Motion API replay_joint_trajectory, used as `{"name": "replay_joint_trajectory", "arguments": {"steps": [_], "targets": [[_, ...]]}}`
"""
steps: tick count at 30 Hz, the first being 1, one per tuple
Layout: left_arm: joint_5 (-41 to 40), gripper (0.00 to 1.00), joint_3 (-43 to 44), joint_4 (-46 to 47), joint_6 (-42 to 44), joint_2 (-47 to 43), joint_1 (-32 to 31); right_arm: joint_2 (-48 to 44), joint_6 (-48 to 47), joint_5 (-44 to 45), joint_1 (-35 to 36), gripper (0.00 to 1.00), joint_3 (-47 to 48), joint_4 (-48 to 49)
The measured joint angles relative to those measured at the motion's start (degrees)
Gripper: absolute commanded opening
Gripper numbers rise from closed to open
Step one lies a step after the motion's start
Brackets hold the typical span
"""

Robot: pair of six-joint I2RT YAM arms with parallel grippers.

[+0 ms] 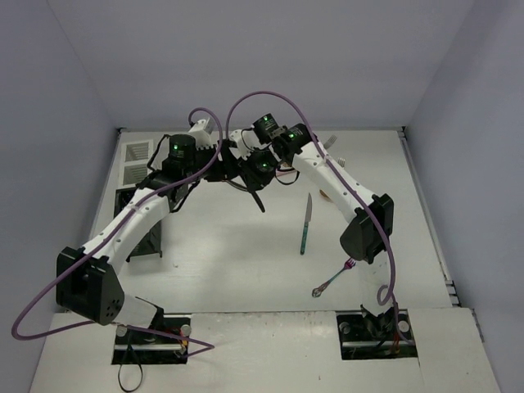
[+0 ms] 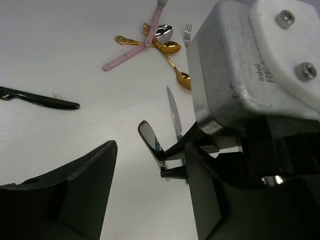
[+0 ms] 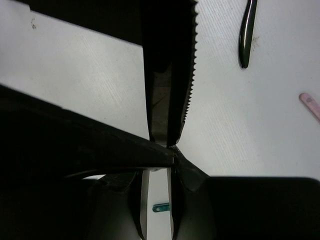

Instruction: Sort the eating utensils into containers

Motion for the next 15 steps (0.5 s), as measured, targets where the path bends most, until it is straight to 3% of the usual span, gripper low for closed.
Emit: {"name": "replay_joint_trajectory", "arguments": {"steps": [10, 15], "targets": [[1.4, 0.05, -2.8, 4.0, -3.2, 0.0, 0.0, 0.3, 0.2, 1.2, 0.3, 0.0, 1.3, 0.2], [2.3, 0.0, -4.3, 5.7, -5.1, 0.0, 0.5, 0.3, -0.2, 1.1, 0.8, 0.0, 1.3, 0.2]]}}
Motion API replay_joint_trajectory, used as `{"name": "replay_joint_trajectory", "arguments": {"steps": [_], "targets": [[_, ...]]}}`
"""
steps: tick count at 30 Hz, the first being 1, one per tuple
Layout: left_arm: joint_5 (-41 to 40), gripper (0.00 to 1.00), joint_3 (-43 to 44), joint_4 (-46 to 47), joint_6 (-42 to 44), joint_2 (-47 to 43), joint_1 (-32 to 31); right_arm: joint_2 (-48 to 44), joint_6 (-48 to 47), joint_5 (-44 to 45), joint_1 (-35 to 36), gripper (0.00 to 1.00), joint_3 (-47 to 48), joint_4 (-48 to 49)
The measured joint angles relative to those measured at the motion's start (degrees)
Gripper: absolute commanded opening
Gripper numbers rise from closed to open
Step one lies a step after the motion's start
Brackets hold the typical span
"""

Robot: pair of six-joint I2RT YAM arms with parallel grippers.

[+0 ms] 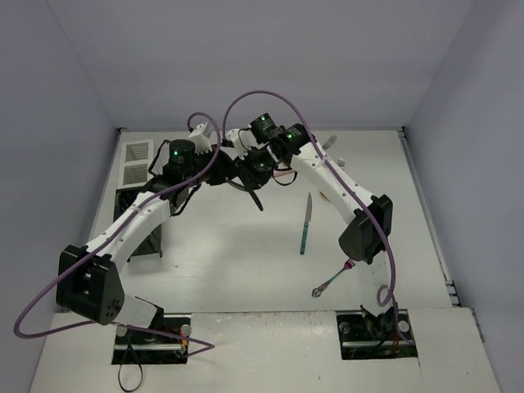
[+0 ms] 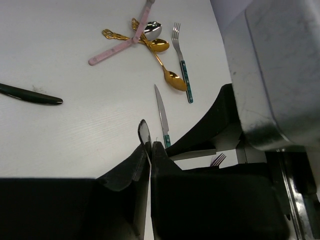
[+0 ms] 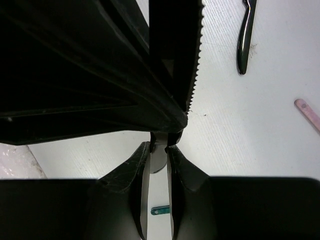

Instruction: Sort the eating utensils into containers

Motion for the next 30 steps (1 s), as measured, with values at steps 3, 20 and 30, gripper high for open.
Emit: {"name": "replay_joint_trajectory", "arguments": {"steps": [3, 20, 30], "targets": [[0.8, 0.0, -0.4, 0.6, -1.1, -0.2, 0.8, 0.0, -0.2, -0.3, 0.1, 0.39, 0.0, 0.6], [1.7, 0.0, 9.2, -23.8, 19.4, -12.9, 23.5, -10.5, -1.5, -1.1, -9.5, 0.99, -3.7, 1.2], [-0.4, 0.0, 20.2, -35.4, 36.4, -21.8, 40.5, -15.5, -2.1, -0.7, -14.1, 0.97, -16.7, 1.0]]}}
